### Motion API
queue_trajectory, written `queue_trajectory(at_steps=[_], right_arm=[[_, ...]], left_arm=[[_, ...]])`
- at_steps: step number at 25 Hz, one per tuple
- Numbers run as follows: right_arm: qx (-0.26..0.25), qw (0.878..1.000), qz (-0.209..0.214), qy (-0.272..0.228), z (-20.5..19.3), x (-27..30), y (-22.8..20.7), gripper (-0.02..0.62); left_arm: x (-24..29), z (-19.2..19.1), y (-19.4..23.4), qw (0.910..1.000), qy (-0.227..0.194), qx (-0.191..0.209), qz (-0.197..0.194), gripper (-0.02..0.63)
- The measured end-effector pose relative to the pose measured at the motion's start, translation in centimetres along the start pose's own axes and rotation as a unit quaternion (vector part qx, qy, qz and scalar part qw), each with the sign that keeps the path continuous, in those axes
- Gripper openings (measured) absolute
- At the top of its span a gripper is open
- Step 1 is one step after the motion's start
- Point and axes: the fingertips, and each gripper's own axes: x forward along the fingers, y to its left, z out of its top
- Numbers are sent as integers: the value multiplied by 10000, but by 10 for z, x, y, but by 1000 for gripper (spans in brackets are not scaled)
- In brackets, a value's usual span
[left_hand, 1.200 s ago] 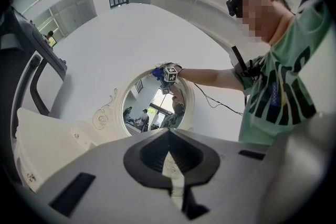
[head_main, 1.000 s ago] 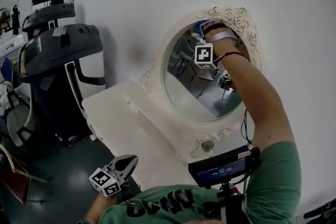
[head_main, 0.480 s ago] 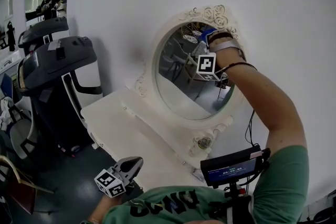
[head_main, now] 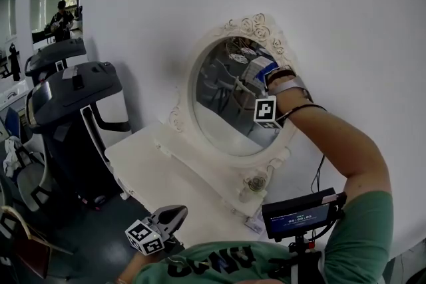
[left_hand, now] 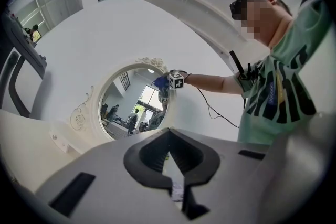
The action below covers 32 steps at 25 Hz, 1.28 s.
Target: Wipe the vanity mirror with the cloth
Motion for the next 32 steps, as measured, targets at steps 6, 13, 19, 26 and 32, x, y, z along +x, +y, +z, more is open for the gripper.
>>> queue_trajectory(at_steps=[6, 13, 19, 26, 32], right_arm=[[228, 9993, 2, -298, 16, -11, -14, 74], [399, 9949, -531, -757, 67, 4, -75, 75], [498, 9879, -1052, -1022, 130, 38, -138, 75], [458, 9897, -1076, -823, 131, 72, -163, 74], [368, 9893, -1148, -817, 168, 101, -170, 74]], left_arm=[[-20, 1, 7, 9997, -29, -25, 221, 6], [-31, 3, 23, 9992, -138, -110, 371, 6], [-57, -3, 52, 9970, -200, -200, 719, 6], [-85, 2, 53, 9924, -287, -274, 1161, 6], [-80, -6, 87, 9915, -248, -365, 1221, 6]])
